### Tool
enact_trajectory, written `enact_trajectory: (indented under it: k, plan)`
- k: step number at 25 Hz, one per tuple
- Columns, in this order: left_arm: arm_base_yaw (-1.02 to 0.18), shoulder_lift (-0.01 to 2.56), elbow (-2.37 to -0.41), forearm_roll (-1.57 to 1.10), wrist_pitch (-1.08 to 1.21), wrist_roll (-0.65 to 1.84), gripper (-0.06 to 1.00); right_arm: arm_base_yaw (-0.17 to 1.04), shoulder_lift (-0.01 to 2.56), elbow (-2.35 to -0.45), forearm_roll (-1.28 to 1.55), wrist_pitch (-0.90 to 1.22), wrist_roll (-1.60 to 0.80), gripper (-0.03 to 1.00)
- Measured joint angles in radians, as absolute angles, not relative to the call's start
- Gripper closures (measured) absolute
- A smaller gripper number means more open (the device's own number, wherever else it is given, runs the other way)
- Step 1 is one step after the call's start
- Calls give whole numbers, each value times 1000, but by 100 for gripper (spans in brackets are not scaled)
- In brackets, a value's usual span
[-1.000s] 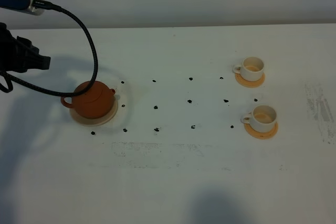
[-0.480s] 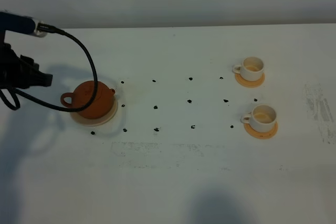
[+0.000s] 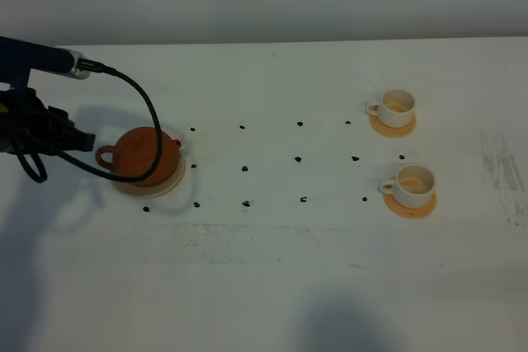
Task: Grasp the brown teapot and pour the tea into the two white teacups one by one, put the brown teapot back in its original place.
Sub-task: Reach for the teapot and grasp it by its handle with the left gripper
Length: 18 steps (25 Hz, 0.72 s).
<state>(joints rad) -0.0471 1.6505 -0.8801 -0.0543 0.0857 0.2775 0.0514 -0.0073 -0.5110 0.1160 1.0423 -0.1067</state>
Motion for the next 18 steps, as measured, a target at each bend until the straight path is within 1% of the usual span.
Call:
enact_trajectory:
  k: [6,18]
  plan:
    - [-47,1679,-931,-54,92,278,58,51,-7,-494,100,1066,-107,62]
    - [-47,1765,-954,-54,54,278,58,51,-7,-488,71,1070,-65,73]
